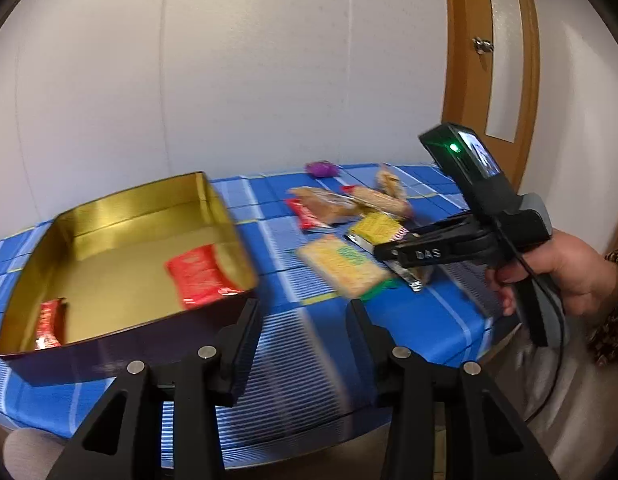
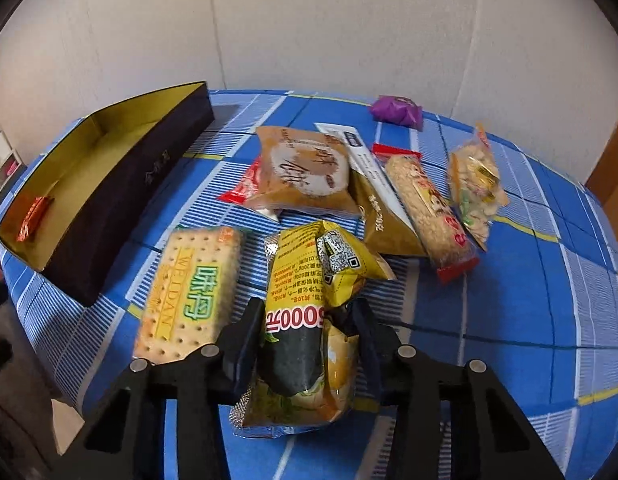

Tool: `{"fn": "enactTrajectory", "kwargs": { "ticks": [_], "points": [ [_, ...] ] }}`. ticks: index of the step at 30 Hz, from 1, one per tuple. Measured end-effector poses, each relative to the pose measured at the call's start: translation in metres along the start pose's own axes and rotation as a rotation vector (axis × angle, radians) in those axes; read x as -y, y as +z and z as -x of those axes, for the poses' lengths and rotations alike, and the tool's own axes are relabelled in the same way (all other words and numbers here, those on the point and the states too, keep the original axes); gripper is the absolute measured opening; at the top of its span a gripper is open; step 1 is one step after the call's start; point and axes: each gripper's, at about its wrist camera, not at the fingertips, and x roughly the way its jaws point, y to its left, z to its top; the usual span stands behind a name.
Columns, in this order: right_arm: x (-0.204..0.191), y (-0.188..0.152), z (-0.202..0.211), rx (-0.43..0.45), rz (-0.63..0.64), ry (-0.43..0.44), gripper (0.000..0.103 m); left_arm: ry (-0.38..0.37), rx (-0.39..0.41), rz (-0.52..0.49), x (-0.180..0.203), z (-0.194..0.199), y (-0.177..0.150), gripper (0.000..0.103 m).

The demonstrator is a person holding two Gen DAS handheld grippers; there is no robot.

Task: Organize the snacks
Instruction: 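Move the right gripper to the yellow printed packet and grasp it, then grasp the WEIDAN cracker packet with left gripper while right holds yellow packet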

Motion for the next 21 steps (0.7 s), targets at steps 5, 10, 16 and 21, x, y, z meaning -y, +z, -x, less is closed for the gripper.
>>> {"fn": "enactTrajectory", "kwargs": {
  "ticks": [5, 10, 16, 21],
  "points": [
    [0.021, -0.004, 0.006, -0.007, -0.066, -0.047, 0.042, -0.047, -0.102, 0.019, 0.029, -0.032, 0.013, 0.044],
    [0.043, -0.008, 0.011, -0.014, -0.147, -0.051, 0.041, -0.044, -0.28, 0.155, 0.034, -0.08, 0.031, 0.044],
    [0.063, -0.015, 0.016, -0.017, -0.243, -0.014, 0.041, 0.01, -0.359, 0.204, 0.035, -0.115, 0.048, 0.046],
    [0.064, -0.018, 0.018, -0.016, -0.243, -0.011, 0.041, 0.051, -0.384, 0.17, 0.042, -0.133, 0.056, 0.063]
  ]
}}
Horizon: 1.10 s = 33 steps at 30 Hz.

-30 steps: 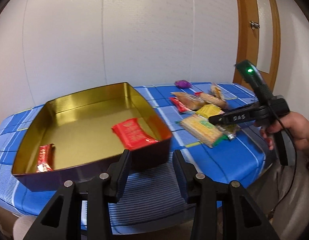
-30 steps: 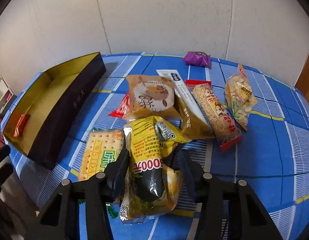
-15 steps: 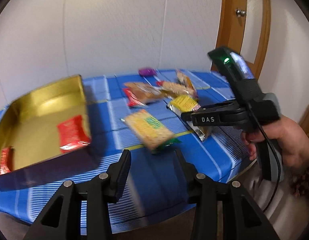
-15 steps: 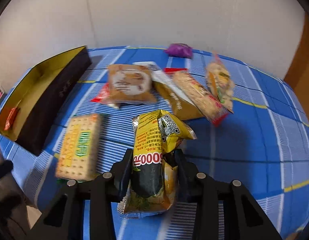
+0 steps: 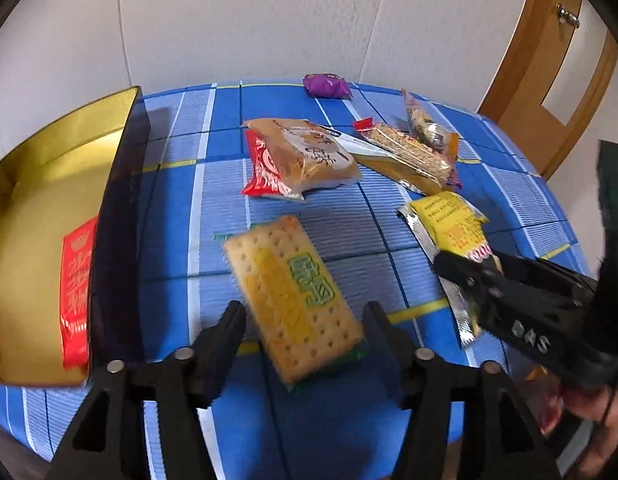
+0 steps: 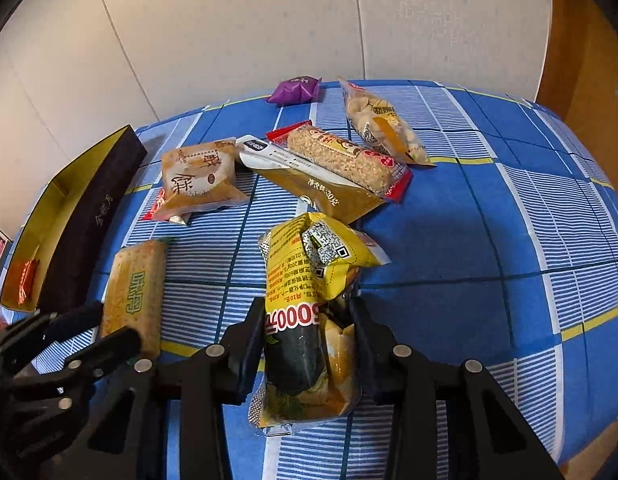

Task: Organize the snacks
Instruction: 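Grasp the WEIDAN cracker packet with left gripper while right holds yellow packet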

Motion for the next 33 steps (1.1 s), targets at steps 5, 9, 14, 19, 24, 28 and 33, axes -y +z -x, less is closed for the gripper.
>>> {"fn": "enactTrajectory", "kwargs": {
  "ticks": [5, 9, 14, 19, 24, 28, 33],
  "points": [
    [-0.002, 0.0, 0.0, 0.003, 0.004, -0.006, 0.041, 0.03, -0.008, -0.009, -0.001, -0.016, 0.008, 0.065],
    [-0.003, 0.0, 0.0, 0.004, 0.007, -0.013, 0.041, 0.061, 0.006, -0.035, 0.003, -0.019, 0.007, 0.067],
    [-0.002, 0.0, -0.001, 0.005, 0.009, -0.015, 0.041, 0.031, 0.049, 0.013, -0.004, -0.015, 0.002, 0.067],
    [-0.002, 0.0, -0.002, 0.007, 0.011, -0.016, 0.042, 0.024, 0.063, 0.037, -0.011, -0.013, 0.0, 0.066],
    [-0.002, 0.0, -0.001, 0.008, 0.008, -0.014, 0.042, 0.095, 0.058, -0.033, -0.003, -0.012, -0.006, 0.062],
    [-0.002, 0.0, -0.001, 0.009, 0.012, -0.016, 0.042, 0.055, 0.071, 0.005, -0.013, -0.009, -0.005, 0.048],
    [-0.002, 0.0, 0.0, 0.01, 0.009, -0.014, 0.042, 0.001, 0.078, 0.086, -0.025, -0.01, 0.001, 0.048]
  ]
}}
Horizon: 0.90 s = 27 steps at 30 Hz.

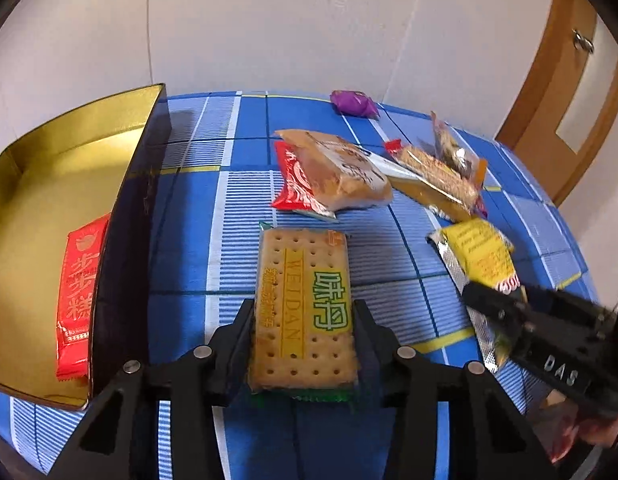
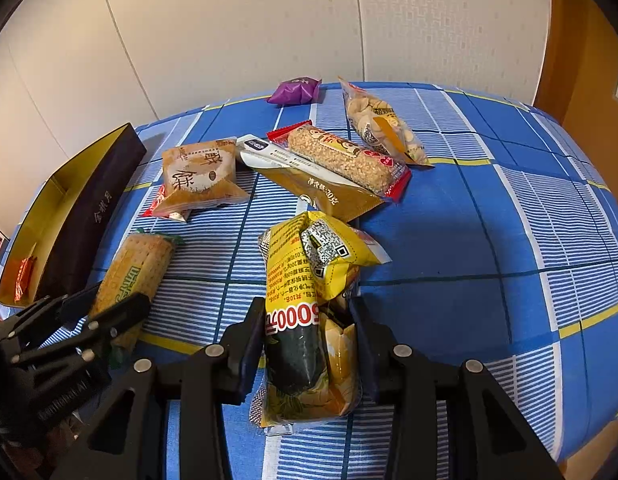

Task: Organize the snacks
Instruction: 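Grasp the WEIDAN cracker packet with left gripper while right holds yellow packet, then carry the cracker packet into the gold tray and open the left gripper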

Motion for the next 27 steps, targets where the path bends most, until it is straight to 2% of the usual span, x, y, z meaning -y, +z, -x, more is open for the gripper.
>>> {"fn": "enactTrajectory", "kwargs": {
  "ticks": [4, 8, 18, 27],
  "points": [
    [0.0, 0.0, 0.0, 0.0, 0.003, -0.001, 0.042, 0.023, 0.007, -0.036, 0.005, -0.002, 0.001, 0.048],
    [0.0, 0.0, 0.0, 0.0, 0.005, -0.003, 0.042, 0.082, 0.033, -0.148, 0.018, -0.001, -0.01, 0.048],
    [-0.003, 0.0, -0.001, 0.003, 0.025, -0.018, 0.042, -0.026, 0.09, -0.165, 0.016, 0.028, -0.037, 0.047],
    [-0.002, 0.001, -0.001, 0.007, 0.02, -0.019, 0.042, -0.079, 0.144, -0.134, 0.006, 0.054, -0.037, 0.047]
  ]
}}
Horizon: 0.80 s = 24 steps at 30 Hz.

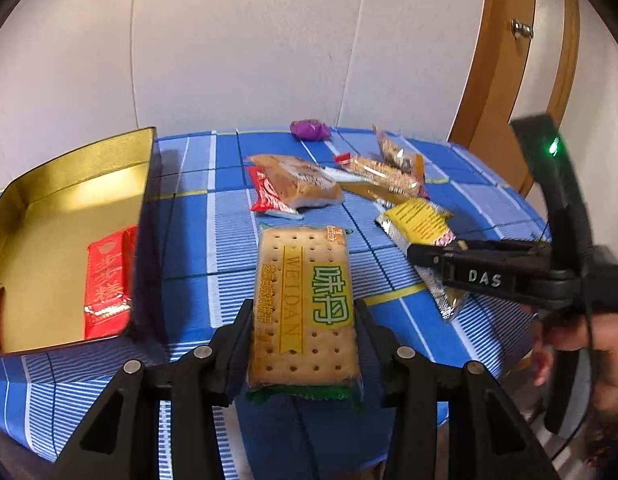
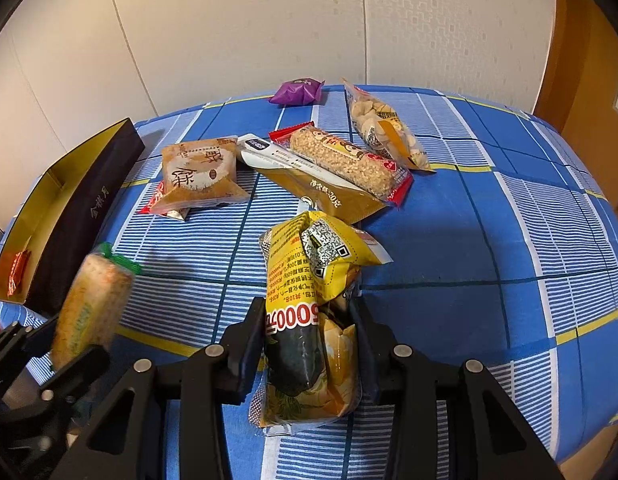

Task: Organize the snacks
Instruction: 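Carry the cracker packet into the gold tray and open the left gripper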

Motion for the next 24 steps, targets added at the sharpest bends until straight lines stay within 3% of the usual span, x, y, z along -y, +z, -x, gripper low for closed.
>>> {"fn": "enactTrajectory", "kwargs": {
  "ticks": [11, 24],
  "points": [
    [-0.001, 0.0, 0.0, 0.003, 0.007, -0.006, 0.042, 0.03, 0.101, 0.053, -0.032, 0.041, 0.019, 0.047],
    [-0.001, 0.001, -0.001, 0.008, 0.01, -0.011, 0.042, 0.152, 0.094, 0.242, -0.14, 0.056, 0.027, 0.047]
  ]
}}
